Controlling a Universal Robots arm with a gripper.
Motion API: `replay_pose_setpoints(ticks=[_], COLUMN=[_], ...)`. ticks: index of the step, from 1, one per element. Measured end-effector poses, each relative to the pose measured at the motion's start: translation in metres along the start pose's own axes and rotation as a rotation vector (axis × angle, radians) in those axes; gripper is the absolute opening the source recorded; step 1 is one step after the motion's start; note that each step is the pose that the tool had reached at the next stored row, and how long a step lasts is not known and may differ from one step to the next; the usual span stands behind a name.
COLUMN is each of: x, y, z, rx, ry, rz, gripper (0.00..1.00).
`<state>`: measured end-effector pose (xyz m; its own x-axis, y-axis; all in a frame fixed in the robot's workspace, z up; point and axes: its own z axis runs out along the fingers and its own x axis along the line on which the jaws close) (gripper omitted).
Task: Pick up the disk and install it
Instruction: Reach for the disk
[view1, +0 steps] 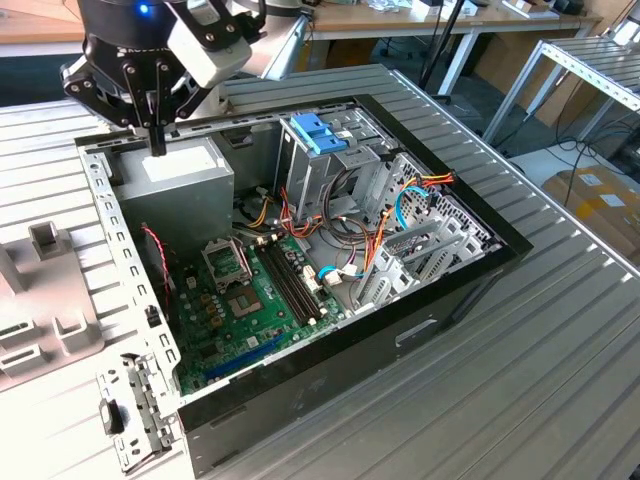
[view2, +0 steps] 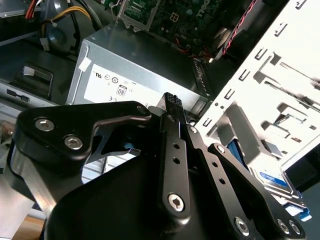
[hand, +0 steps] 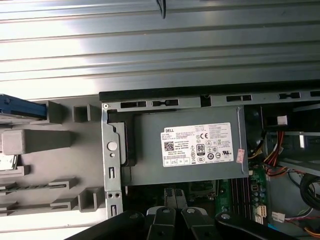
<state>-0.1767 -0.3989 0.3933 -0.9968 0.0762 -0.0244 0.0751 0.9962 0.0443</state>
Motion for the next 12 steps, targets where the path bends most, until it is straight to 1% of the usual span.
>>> replay_pose_setpoints(ticks=[12], x=[0.0054], y=[-0.0004], z=[-0.0001], rx=[0.0000], ry=[0.0000], rz=[0.000], gripper=[0.11])
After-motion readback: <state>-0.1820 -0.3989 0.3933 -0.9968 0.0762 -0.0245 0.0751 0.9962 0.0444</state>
